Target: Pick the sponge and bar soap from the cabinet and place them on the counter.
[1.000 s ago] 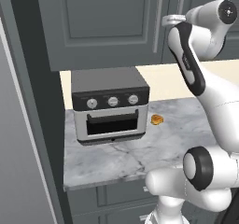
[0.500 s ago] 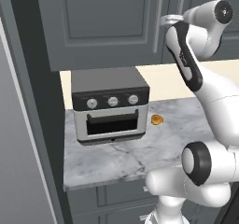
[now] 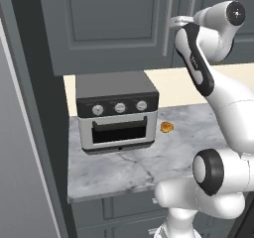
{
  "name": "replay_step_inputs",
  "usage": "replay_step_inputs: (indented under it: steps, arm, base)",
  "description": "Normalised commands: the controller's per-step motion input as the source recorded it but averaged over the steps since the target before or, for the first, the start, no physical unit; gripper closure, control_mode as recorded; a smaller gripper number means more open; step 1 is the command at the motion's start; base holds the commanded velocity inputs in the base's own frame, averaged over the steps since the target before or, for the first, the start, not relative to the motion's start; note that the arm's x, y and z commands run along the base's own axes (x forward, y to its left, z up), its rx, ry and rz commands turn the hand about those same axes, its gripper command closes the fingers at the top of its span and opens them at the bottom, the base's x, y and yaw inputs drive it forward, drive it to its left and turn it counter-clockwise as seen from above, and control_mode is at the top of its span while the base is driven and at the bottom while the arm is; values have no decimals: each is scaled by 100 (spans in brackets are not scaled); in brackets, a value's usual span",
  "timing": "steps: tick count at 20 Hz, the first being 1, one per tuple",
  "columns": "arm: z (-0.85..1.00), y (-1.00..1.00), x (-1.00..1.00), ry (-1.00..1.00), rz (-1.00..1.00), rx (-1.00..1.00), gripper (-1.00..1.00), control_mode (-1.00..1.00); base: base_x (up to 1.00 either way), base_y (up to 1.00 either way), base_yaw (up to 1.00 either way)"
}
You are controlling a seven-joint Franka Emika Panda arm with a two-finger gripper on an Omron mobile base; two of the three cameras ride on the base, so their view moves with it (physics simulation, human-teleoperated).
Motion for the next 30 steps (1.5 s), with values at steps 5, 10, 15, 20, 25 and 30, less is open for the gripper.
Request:
replay_step_inputs:
  steps: [5, 10, 15, 20, 25, 30]
  arm:
    - [-10, 0, 20, 0, 0, 0, 100, -100]
    - [-3, 0, 10, 2, 0, 0, 100, -100]
    - [0, 0, 0, 3, 0, 0, 100, -100]
    - [0, 0, 0, 2, 0, 0, 100, -100]
    - [0, -8, -3, 1, 0, 0, 100, -100]
    - [0, -19, -25, -4, 1, 0, 100, -100]
  base:
    - [0, 0, 0]
    - [0, 0, 0]
    - [0, 0, 0]
    - [0, 0, 0]
    - [0, 0, 0]
    - [0, 0, 0]
